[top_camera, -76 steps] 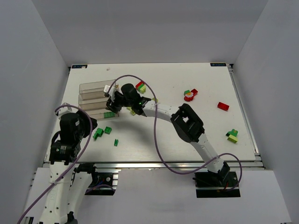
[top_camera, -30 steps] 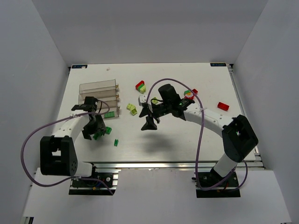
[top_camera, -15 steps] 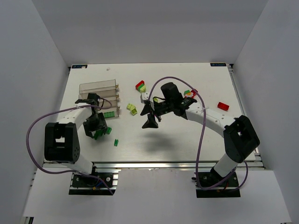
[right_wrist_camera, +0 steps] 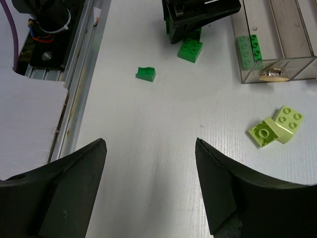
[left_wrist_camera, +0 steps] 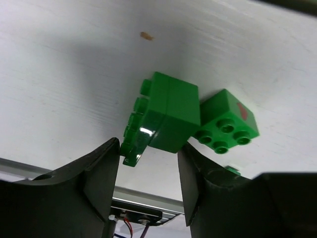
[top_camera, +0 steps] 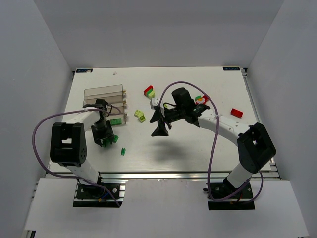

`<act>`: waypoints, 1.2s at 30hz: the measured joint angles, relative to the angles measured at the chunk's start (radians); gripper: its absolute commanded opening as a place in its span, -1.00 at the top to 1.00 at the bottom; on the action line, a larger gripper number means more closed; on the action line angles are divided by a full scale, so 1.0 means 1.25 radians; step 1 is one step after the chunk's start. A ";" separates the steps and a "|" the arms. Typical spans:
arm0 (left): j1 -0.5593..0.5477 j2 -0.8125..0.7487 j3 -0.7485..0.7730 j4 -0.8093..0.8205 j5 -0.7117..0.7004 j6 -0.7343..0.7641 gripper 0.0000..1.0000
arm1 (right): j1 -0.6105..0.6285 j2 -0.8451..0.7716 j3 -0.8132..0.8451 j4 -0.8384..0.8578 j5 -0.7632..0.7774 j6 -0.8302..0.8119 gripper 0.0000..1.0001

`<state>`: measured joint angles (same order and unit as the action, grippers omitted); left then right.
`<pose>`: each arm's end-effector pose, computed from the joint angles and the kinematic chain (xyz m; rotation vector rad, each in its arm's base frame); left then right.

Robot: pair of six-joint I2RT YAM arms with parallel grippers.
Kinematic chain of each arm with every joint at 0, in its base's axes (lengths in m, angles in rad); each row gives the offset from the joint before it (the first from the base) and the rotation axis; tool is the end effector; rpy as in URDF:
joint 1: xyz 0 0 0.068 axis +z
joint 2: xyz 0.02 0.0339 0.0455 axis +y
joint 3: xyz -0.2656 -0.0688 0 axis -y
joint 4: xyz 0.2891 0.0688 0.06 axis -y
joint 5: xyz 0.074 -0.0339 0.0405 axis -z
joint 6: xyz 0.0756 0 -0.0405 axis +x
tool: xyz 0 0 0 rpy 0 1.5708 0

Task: Sort the legos into containers by color

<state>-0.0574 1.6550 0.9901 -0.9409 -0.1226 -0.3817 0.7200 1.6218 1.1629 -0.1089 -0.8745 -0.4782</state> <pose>0.3017 -0.0081 0.0981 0.5016 -3.0873 -0.1993 0.2794 0.3222 0.2386 -1.5676 1.3772 1.0715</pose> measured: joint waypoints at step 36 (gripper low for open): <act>-0.019 -0.080 -0.081 0.147 -0.064 -0.057 0.22 | -0.011 -0.015 -0.012 0.004 -0.009 0.007 -0.54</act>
<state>-0.0811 1.5547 0.8894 -0.7567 -0.2031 -0.4526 0.7063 1.6032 1.1481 -0.1043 -0.8864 -0.4694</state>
